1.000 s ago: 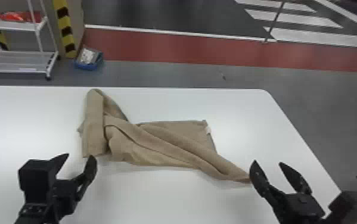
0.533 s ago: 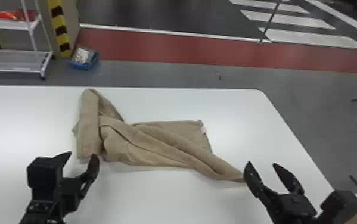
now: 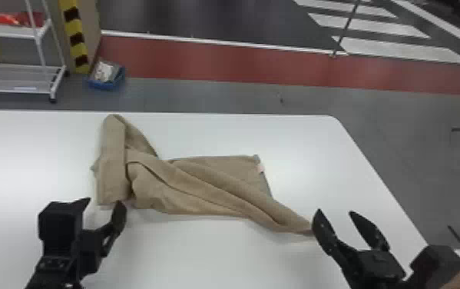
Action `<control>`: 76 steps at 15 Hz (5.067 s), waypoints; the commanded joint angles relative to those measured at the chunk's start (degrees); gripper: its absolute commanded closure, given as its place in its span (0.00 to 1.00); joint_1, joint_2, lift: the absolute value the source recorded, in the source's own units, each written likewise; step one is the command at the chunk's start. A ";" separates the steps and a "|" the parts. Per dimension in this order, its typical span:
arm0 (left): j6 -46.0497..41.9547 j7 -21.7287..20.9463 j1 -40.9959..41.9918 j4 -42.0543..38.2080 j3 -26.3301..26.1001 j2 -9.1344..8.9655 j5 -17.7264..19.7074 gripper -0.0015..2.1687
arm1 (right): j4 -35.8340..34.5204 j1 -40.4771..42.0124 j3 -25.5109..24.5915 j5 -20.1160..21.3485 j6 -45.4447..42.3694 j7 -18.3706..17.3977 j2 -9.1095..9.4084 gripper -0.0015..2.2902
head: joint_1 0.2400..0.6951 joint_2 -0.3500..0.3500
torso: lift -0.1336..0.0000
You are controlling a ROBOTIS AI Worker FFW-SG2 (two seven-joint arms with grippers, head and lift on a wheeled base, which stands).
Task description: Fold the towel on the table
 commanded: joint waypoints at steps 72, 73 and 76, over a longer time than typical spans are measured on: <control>5.39 3.10 7.82 -20.65 5.69 2.32 -1.28 0.50 | 2.44 -6.51 -2.39 8.68 13.89 3.25 0.05 0.42 | 1.00 0.24 | 0.04; 5.74 3.19 8.17 -21.97 6.22 2.58 -2.69 0.51 | 0.77 -6.68 -3.44 8.50 14.76 3.34 -0.13 0.42 | 1.00 0.24 | 0.04; 10.49 3.98 9.67 -28.47 9.03 3.99 -4.01 0.51 | -3.98 -8.35 -6.61 8.33 17.05 6.15 -0.22 0.42 | 1.00 0.25 | 0.04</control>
